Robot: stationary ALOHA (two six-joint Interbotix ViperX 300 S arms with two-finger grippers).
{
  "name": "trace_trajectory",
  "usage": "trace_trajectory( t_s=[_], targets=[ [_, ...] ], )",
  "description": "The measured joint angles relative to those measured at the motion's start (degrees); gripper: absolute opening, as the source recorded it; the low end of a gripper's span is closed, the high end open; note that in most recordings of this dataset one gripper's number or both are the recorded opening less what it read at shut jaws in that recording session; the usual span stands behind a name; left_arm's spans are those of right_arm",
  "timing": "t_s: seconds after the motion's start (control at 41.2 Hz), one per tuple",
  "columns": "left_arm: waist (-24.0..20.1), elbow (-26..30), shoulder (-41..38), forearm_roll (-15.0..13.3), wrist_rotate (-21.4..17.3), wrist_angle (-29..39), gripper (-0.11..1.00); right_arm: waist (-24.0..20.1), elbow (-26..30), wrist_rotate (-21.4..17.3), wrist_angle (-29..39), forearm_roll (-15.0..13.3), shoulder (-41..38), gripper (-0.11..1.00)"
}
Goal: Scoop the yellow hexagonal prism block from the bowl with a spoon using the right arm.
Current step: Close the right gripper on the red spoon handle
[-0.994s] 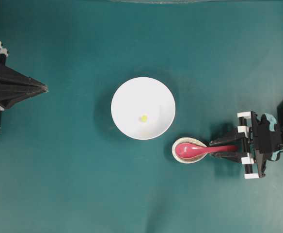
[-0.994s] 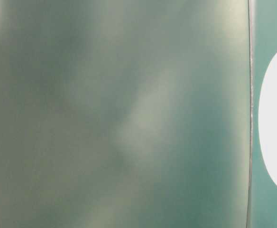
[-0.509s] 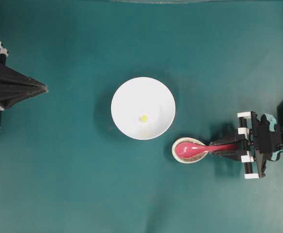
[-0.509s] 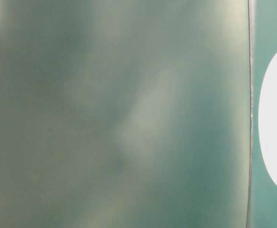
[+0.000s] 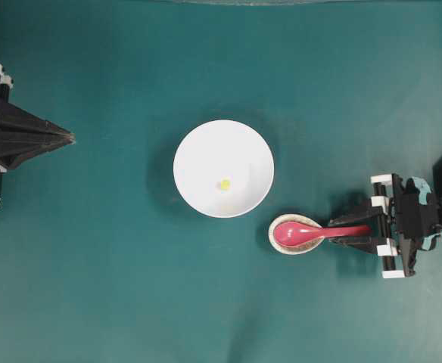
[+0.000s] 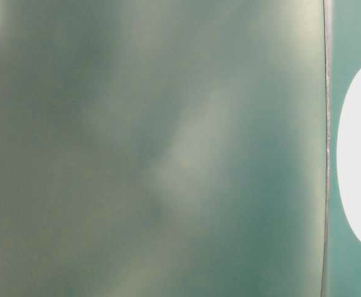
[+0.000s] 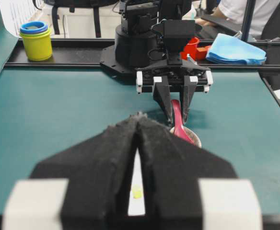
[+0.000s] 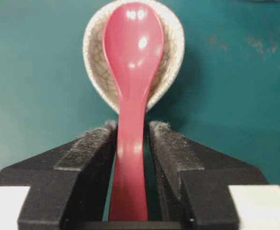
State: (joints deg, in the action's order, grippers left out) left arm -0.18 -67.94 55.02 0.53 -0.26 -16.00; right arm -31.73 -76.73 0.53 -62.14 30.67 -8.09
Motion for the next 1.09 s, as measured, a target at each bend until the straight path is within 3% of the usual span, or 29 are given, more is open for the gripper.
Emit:
trace_trajectory(
  t_s=[1.091],
  targets=[
    [0.0, 0.0, 0.0, 0.1, 0.0, 0.1, 0.03, 0.1, 0.4, 0.5, -1.1, 0.0, 0.4, 0.42]
  ],
)
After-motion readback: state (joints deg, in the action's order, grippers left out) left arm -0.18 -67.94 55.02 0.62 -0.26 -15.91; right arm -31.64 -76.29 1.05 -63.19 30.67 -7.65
